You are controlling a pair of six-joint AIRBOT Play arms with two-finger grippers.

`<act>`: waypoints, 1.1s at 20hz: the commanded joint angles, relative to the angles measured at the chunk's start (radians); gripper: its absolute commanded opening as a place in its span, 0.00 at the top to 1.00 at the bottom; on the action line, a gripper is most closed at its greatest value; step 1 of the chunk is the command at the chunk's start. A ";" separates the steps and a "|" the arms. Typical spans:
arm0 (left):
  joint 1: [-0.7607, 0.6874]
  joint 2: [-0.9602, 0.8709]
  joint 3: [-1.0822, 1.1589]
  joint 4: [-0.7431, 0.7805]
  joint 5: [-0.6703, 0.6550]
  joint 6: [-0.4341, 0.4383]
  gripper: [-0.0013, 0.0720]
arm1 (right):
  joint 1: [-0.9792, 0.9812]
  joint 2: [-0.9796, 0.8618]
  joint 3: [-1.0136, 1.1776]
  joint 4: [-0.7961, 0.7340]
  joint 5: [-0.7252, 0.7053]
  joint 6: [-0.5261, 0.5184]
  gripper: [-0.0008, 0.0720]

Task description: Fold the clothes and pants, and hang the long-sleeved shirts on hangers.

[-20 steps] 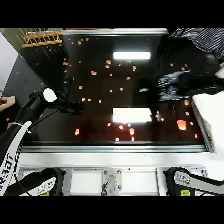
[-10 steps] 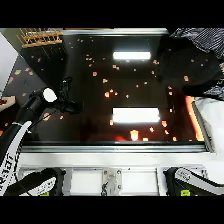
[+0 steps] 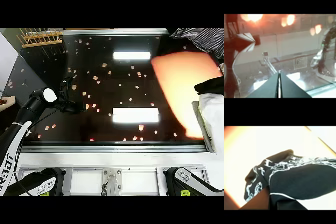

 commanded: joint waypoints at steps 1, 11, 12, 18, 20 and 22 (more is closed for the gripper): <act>-0.001 0.000 -0.001 0.000 0.002 0.001 0.98 | -0.001 0.020 -0.005 -0.198 0.098 0.061 0.97; -0.001 0.000 -0.001 0.000 0.000 0.001 0.98 | -0.003 0.050 -0.330 -0.489 0.209 0.164 0.97; -0.001 0.000 -0.001 0.000 0.000 0.001 0.98 | -0.004 0.052 -0.352 -0.498 0.208 0.163 0.97; -0.001 0.000 -0.001 0.001 -0.001 0.001 0.98 | -0.010 0.053 -0.409 -0.516 0.210 0.163 0.96; -0.001 0.000 -0.001 0.001 -0.001 0.001 0.98 | -0.010 0.053 -0.409 -0.515 0.220 0.163 0.62; -0.001 0.000 -0.001 0.001 -0.001 0.001 0.98 | -0.009 0.054 -0.409 -0.510 0.228 0.163 0.05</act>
